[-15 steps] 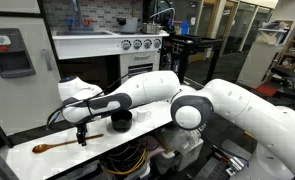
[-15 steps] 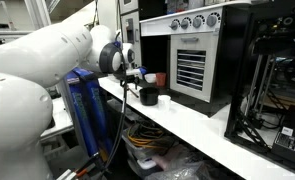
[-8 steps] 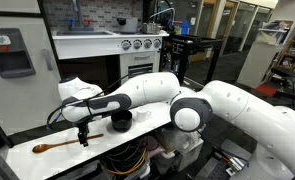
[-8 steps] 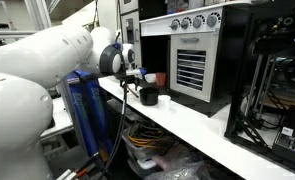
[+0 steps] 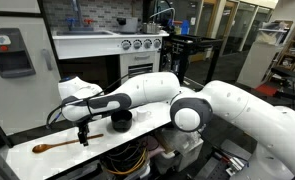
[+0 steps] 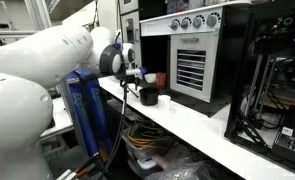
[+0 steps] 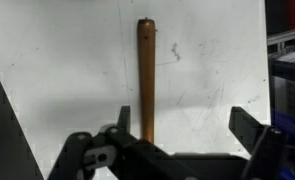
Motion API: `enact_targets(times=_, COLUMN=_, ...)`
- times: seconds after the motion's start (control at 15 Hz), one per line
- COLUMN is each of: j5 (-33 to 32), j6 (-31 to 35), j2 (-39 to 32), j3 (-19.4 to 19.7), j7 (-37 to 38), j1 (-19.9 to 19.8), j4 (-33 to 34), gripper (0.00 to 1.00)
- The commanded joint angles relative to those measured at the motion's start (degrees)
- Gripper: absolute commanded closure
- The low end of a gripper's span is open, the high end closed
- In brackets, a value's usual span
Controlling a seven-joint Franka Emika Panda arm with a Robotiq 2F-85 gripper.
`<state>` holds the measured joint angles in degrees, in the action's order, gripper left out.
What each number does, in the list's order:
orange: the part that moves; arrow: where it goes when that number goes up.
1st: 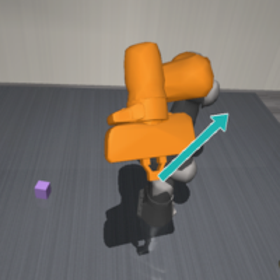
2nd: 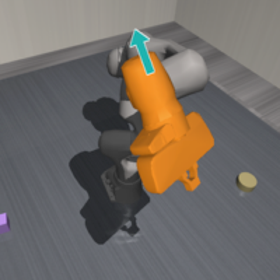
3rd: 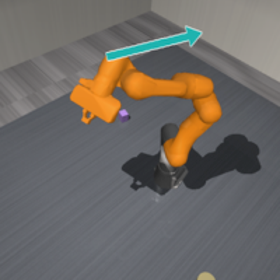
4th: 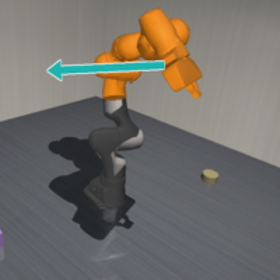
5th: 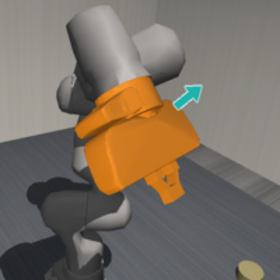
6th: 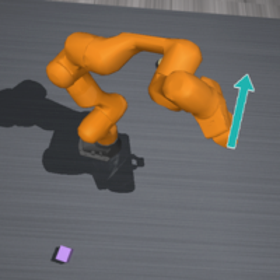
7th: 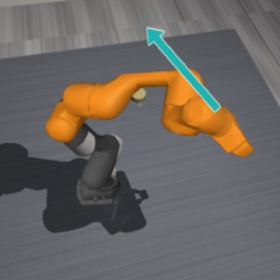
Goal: Use the spoon to stir the contents of the black cup
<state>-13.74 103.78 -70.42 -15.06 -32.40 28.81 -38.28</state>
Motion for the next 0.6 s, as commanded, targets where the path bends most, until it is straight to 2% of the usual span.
enact_targets(times=0.0, j5=-0.36, j6=2.00, j2=-1.12, j3=-0.04, j7=-1.60, j1=-0.10, j4=0.50, gripper=0.00)
enact_targets(times=0.47, j5=-0.21, j6=4.93, j2=-2.57, j3=-0.30, j7=-3.76, j1=-0.19, j4=0.80, gripper=0.00)
enact_targets(times=0.53, j5=-0.22, j6=5.30, j2=-2.67, j3=-0.30, j7=-3.98, j1=-0.19, j4=0.78, gripper=0.02)
